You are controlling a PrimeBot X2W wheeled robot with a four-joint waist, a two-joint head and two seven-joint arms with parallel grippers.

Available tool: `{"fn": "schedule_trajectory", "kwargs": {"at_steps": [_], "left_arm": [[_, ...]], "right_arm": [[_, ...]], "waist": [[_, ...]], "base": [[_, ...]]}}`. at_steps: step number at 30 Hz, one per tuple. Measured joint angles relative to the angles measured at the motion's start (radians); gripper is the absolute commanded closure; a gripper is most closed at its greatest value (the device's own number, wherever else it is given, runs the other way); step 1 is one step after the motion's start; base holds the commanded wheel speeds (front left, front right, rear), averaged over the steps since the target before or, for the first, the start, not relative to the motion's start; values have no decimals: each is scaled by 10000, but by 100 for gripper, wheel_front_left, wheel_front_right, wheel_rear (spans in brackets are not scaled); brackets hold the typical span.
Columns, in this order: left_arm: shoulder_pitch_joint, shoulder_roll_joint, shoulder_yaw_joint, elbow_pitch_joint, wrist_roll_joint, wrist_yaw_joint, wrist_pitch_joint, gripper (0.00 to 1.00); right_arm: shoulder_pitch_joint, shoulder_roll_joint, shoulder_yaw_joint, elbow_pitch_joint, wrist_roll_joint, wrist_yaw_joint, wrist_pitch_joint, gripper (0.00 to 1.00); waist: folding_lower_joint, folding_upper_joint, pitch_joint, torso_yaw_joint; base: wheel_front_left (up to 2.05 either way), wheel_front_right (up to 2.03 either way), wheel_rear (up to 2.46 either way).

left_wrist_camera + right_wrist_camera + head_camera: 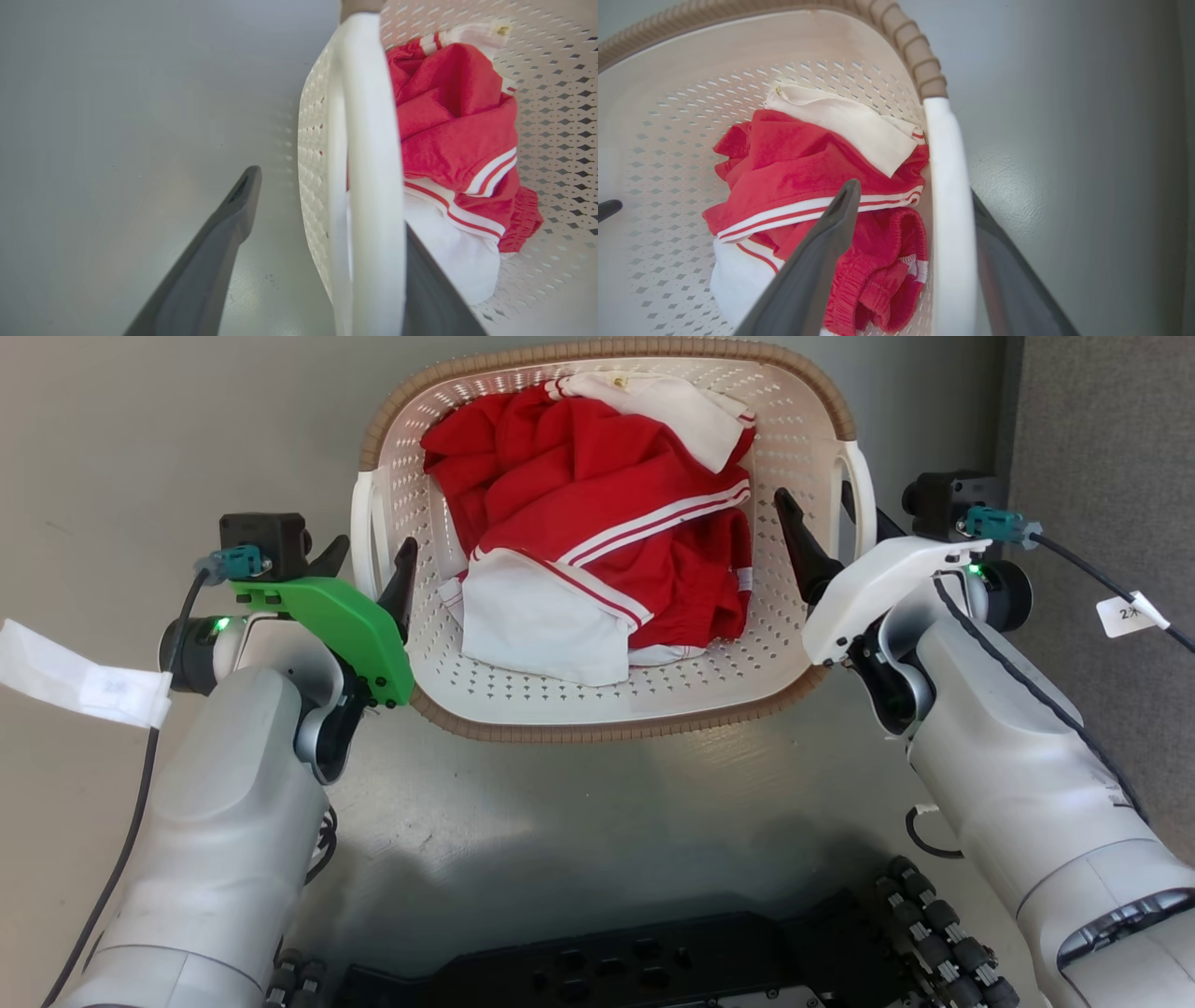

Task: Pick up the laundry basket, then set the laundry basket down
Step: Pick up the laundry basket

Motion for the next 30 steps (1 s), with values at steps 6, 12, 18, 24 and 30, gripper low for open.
{"fn": "schedule_trajectory", "kwargs": {"at_steps": [6,12,18,24,30], "left_arm": [[-194,-10,-247,196,-163,0,-19,0],[-401,-12,-508,378,-477,0,-144,27],[-585,-59,-853,569,-690,-50,-236,100],[-710,-61,-1076,740,-780,25,-324,100],[-716,-25,-1312,1034,-1035,25,-516,100]], "right_arm": [[-227,-4,159,418,397,-144,0,0],[-375,-13,380,669,639,-194,6,12],[-580,-38,663,838,984,-270,-10,100],[-626,-10,926,1024,1147,-282,-12,100],[-625,38,1156,1195,1315,-276,-59,100]], "waist": [[0,0,75,49],[0,0,123,71],[-1,0,132,85],[0,0,76,85],[0,0,-132,91]], "base": [[0,0,0],[0,0,0],[0,0,0],[0,0,0],[0,0,0]]}}
